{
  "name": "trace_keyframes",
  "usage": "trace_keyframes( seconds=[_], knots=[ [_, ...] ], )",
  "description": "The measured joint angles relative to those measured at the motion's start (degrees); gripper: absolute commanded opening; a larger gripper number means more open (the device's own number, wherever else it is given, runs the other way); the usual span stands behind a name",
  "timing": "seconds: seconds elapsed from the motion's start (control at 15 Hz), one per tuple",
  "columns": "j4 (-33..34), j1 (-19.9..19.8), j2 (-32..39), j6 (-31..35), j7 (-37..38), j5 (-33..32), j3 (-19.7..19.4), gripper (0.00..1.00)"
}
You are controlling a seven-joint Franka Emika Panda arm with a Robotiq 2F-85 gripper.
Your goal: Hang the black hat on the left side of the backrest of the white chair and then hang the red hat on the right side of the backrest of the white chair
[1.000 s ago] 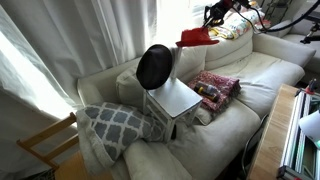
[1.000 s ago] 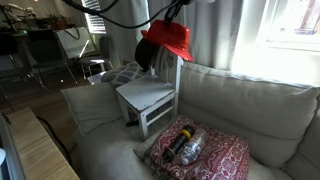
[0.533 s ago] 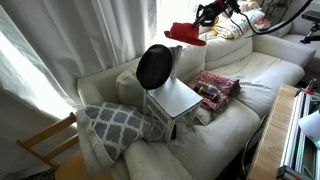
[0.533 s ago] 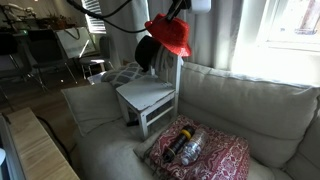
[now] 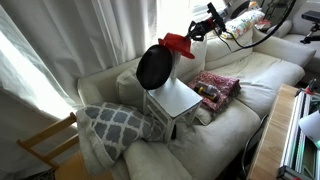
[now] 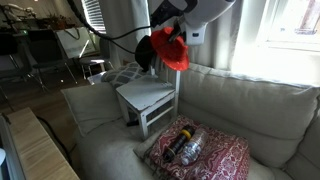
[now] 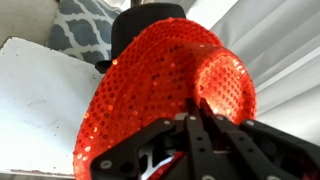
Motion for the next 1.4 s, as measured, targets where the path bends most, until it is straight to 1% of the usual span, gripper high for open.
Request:
trace_keyframes(
  seconds=[0.33, 0.4, 0.47, 0.53, 0.6, 0.67, 0.87, 1.13, 1.27, 1.33, 1.4],
  knots=[
    [1.82, -0.21, 4.99, 3.81, -0.02, 2.78, -0.77, 0.01],
    [2.01, -0.20, 5.56, 4.87, -0.02, 2.90, -0.82, 0.09],
    [2.18, -0.14, 6.01, 5.79, 0.02, 2.91, -0.83, 0.13],
    [2.36, -0.04, 6.42, 6.71, 0.04, 2.91, -0.84, 0.13],
    [2.48, 0.08, 6.71, 7.36, 0.07, 2.91, -0.83, 0.15],
    [2.62, 0.17, 6.97, 7.53, 0.16, 2.81, -0.83, 0.32],
    [2.88, 0.45, 7.64, 7.61, 0.20, 1.69, -0.84, 0.51],
    [3.24, 1.09, 7.73, 7.62, 0.46, -2.21, -1.09, 0.82],
    [3.91, 1.67, 7.16, 8.11, 1.10, -5.75, -1.77, 0.95],
    [4.24, 2.04, 6.60, 8.97, 1.57, -7.95, -2.21, 1.00],
    [4.46, 2.52, 5.78, 10.14, 2.13, -10.39, -2.78, 1.00]
  ],
)
